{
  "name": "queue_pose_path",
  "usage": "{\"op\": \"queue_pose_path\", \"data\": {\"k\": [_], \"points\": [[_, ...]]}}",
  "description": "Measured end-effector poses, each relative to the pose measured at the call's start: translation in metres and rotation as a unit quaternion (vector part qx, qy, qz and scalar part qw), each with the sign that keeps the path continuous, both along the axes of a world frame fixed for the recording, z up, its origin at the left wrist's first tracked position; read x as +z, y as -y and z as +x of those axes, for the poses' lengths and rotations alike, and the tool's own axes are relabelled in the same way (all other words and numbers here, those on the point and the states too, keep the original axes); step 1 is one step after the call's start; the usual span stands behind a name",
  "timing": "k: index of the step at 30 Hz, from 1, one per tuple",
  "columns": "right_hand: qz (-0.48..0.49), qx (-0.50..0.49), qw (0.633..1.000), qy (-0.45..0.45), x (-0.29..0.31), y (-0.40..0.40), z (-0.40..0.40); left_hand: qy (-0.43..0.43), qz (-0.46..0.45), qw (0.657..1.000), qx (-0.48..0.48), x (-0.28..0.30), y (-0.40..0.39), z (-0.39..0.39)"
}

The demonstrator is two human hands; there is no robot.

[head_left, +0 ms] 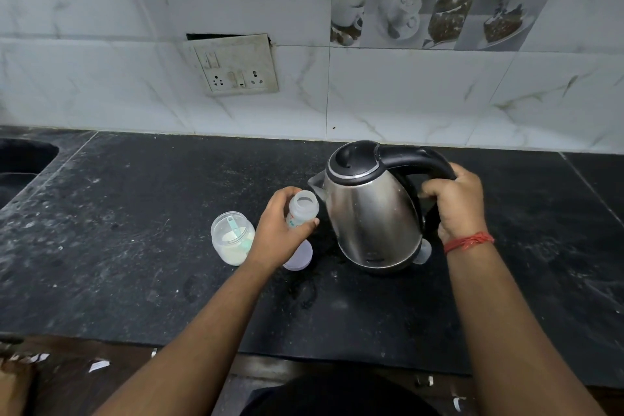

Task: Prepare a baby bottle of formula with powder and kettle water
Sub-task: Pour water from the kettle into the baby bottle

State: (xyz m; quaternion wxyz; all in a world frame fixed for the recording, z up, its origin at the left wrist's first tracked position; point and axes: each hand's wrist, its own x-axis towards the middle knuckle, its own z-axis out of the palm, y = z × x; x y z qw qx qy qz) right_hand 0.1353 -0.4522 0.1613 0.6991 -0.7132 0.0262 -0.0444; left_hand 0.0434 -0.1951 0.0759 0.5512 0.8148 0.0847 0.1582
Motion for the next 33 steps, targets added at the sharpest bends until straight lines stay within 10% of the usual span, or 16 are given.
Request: {"op": "queue_pose_path", "data": {"k": [33], "points": [[0.000,0.070,0.989,-0.127,-0.113,-0.033,0.127,-0.050,-0.025,0.998,-0.007,-0.025,-0.016,-0.004]]}}
